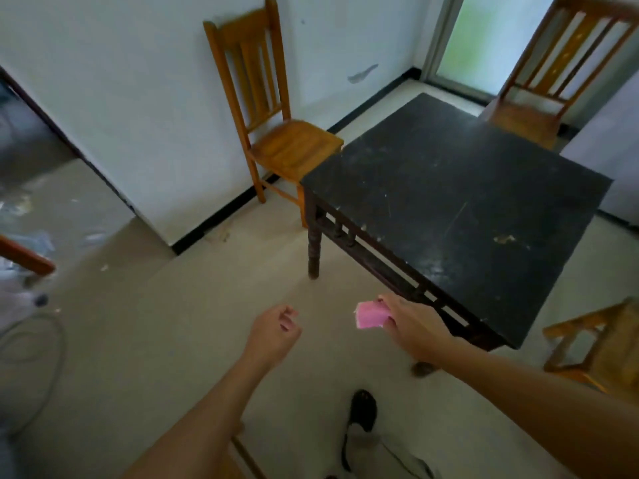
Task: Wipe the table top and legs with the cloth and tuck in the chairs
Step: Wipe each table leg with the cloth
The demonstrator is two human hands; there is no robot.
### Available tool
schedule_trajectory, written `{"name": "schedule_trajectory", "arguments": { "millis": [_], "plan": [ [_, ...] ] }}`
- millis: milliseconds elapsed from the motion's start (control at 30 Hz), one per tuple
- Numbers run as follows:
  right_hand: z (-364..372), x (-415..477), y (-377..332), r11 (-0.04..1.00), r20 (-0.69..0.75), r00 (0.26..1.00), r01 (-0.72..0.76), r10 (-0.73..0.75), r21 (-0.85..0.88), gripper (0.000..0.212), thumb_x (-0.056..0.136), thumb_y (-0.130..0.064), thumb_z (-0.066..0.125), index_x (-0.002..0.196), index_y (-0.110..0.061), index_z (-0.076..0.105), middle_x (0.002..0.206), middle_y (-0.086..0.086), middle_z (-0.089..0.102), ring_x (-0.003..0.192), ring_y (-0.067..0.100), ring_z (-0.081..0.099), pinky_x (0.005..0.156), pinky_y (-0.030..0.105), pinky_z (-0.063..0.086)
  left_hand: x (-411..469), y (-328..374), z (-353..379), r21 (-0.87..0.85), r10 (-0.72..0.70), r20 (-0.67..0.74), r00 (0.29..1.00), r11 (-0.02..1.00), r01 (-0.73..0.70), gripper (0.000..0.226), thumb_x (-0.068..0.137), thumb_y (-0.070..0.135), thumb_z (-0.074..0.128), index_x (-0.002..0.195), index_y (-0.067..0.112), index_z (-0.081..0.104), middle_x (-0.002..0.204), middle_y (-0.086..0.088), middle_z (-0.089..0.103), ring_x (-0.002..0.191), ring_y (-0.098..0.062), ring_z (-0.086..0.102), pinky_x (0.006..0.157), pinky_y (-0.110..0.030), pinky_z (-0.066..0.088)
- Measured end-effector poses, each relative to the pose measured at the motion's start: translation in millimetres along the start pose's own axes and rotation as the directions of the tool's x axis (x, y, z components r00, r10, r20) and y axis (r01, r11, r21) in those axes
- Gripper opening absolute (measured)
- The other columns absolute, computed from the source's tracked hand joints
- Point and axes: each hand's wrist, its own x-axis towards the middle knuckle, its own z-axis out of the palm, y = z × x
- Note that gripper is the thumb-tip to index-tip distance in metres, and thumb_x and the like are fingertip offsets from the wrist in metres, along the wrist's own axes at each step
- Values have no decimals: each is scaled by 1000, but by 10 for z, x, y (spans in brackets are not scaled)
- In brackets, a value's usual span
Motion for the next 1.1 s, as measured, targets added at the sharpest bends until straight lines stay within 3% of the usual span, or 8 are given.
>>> {"name": "schedule_trajectory", "arguments": {
  "millis": [233,333,567,767,933,1100],
  "plan": [
    [-455,1361,299,997,-47,998,38,-41,-69,32,99,-46,39,121,-23,49,102,-6,64,75,9,63,69,25,55,1201,328,-484,164,5,9,1000,986,-7,18,82,14,63,100,15,64,84,-2,64,79,-18,62,74,-29,50],
    [-644,1958,326,992,-75,995,51,-60,-118,36,99,-52,39,118,-25,52,100,-7,63,74,8,58,63,20,43,1749,546,-709,248,9,15,1000,969,-12,18,86,17,60,104,18,62,88,0,62,83,-18,60,76,-30,49],
    [-1019,3100,144,991,-8,995,101,-102,-86,31,101,-49,38,114,-25,52,99,-11,60,77,4,55,65,15,40,2592,834,-1270,399,120,-15,993,911,-104,29,93,30,53,120,20,54,110,-1,59,98,-17,56,83,-30,45],
    [-1049,3771,92,998,-106,994,21,-27,-57,31,99,-52,41,112,-27,53,96,-13,59,76,2,53,71,15,44,3555,868,-1603,508,260,88,962,819,-268,38,97,39,45,130,20,48,127,-1,52,114,-17,50,96,-29,40],
    [-793,4226,67,980,-185,963,-199,196,-1,32,98,-52,43,110,-25,56,97,-10,62,73,3,50,65,14,36,4486,919,-1707,520,431,319,844,664,-537,41,98,43,39,134,23,44,126,4,49,111,-10,47,93,-23,37],
    [-442,4370,-337,861,-183,843,-481,506,163,30,98,-51,44,110,-26,56,90,-14,54,74,3,52,59,12,32,5161,838,-1858,454,522,571,634,442,-773,42,99,43,36,135,22,42,130,3,46,116,-12,44,98,-25,38]
  ]
}}
